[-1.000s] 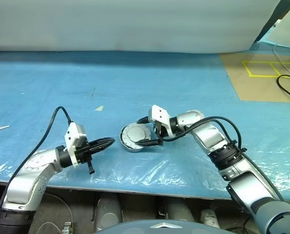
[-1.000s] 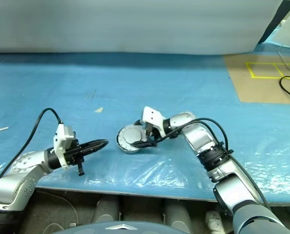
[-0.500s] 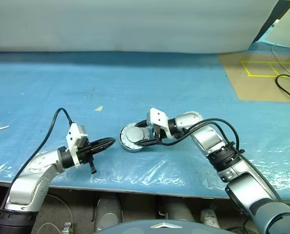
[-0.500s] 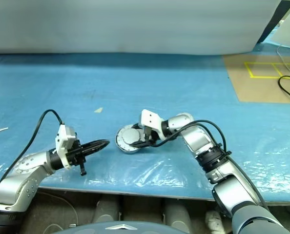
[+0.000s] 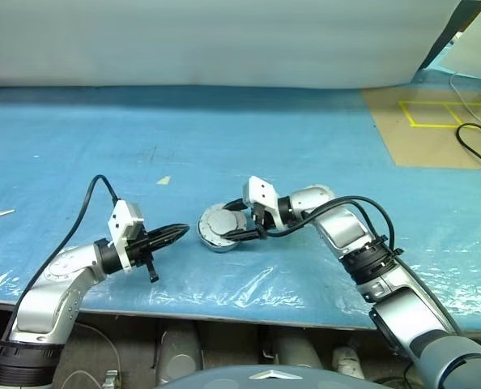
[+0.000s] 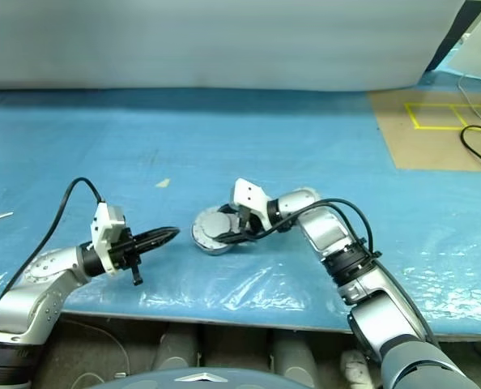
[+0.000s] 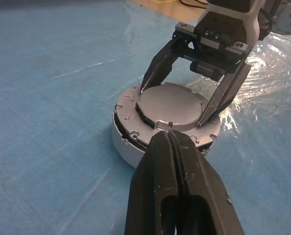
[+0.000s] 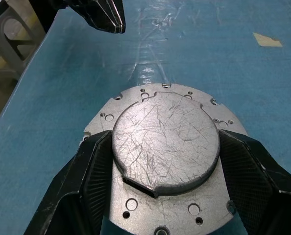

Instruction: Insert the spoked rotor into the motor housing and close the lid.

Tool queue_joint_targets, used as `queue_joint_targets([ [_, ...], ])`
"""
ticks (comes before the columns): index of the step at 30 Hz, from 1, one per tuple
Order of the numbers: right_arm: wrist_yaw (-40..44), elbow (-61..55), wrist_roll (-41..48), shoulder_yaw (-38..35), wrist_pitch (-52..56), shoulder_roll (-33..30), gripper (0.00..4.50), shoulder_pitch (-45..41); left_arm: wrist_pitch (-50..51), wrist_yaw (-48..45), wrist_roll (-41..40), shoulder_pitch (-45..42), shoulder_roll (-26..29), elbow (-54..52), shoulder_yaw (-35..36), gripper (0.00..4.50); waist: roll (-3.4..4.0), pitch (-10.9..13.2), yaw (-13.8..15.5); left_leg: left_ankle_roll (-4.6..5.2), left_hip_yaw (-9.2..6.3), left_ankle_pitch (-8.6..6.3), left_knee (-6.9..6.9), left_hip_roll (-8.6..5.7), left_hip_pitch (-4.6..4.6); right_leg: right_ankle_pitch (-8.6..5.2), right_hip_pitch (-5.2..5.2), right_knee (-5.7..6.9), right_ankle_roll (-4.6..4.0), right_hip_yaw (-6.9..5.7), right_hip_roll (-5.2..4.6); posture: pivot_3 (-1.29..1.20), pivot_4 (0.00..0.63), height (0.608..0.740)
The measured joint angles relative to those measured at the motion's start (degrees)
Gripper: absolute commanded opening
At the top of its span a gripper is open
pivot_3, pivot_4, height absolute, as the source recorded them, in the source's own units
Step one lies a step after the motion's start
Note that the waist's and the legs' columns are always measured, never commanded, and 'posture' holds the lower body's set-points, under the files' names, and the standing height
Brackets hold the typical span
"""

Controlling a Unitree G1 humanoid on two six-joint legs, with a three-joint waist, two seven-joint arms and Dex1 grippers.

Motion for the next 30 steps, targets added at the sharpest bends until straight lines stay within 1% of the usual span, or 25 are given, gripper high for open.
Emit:
queue_joint_targets([
  [8,-1.4,0.0,-1.3,0.3,0.1,1.8,2.99,0.0,0.0,0.5,0.0,0.3,0.0,0.0,0.1,0.0,0.0,0.0,-0.6,0.0,0.0,0.0,0.0,-0.01,-0.03,0.0,0.0,0.0,0.0,-0.01,-0.01,0.0,0.15,0.74],
  [18,0.4,0.2,-1.4,-0.2,-0.9,0.0,2.99,0.0,0.0,0.8,0.0,0.3,-0.1,-0.1,0.0,0.0,0.0,0.0,-0.8,0.01,0.0,0.0,0.0,-0.02,-0.03,0.0,0.0,-0.01,-0.01,-0.02,-0.03,0.0,0.15,0.74],
  [24,0.5,0.3,-1.4,-0.4,-0.7,0.3,2.99,0.0,0.0,1.0,0.1,0.3,-0.4,-0.1,-0.3,0.0,0.0,0.0,-0.9,0.02,0.0,0.01,0.0,-0.02,-0.03,0.0,0.0,0.0,-0.01,-0.02,-0.03,0.0,0.15,0.74],
  [30,0.2,0.3,0.0,-1.3,2.5,1.8,2.99,-0.1,0.1,1.1,0.1,0.1,-0.4,-0.1,-0.4,0.0,0.0,0.0,-1.1,0.02,0.0,0.01,0.0,-0.01,-0.02,0.0,0.0,0.0,-0.01,-0.02,-0.03,0.0,0.15,0.74],
])
